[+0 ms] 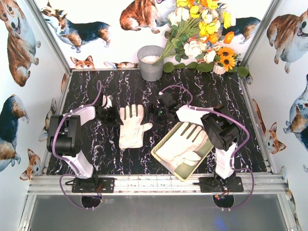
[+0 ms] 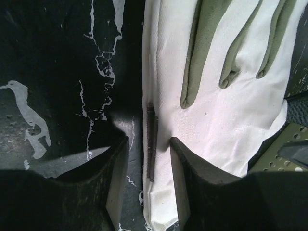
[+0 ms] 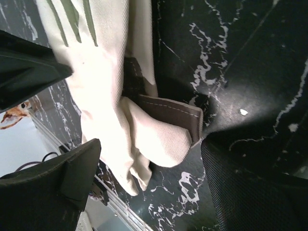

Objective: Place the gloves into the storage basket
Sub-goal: Pick up the glove from the center of the board.

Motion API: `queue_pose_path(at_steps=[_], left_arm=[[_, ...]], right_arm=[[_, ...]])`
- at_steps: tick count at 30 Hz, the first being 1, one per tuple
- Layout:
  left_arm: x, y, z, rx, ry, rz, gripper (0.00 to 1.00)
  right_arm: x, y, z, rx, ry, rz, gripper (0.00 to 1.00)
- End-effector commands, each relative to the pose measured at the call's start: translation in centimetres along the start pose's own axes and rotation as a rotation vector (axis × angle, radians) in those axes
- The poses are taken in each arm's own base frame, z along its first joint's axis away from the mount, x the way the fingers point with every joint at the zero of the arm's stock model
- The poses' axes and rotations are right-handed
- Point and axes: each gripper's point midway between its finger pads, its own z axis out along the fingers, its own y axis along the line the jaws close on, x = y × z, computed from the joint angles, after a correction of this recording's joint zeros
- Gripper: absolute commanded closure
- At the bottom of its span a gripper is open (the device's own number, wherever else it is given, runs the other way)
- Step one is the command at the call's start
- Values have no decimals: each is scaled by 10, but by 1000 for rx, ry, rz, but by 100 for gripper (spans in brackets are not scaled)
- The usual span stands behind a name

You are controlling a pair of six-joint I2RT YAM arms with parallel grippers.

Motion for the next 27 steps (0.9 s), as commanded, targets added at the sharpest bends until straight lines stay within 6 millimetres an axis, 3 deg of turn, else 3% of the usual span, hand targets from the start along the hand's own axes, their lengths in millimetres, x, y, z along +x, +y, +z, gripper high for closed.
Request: queue_pose_path(at_steps=[1, 9, 19, 27], left_arm=[[1, 3, 6, 20, 0, 8, 68], [12, 15, 10, -16, 27, -7, 81], [14, 18, 9, -28, 28, -5, 84], [15, 15, 9, -15, 27, -6, 85]], right_arm=[[3, 4, 13, -63, 21, 7, 13], [9, 7, 30, -64, 52, 9, 18], [18, 13, 50, -42, 87, -15, 28], [25, 20, 59, -54, 118, -31, 54]])
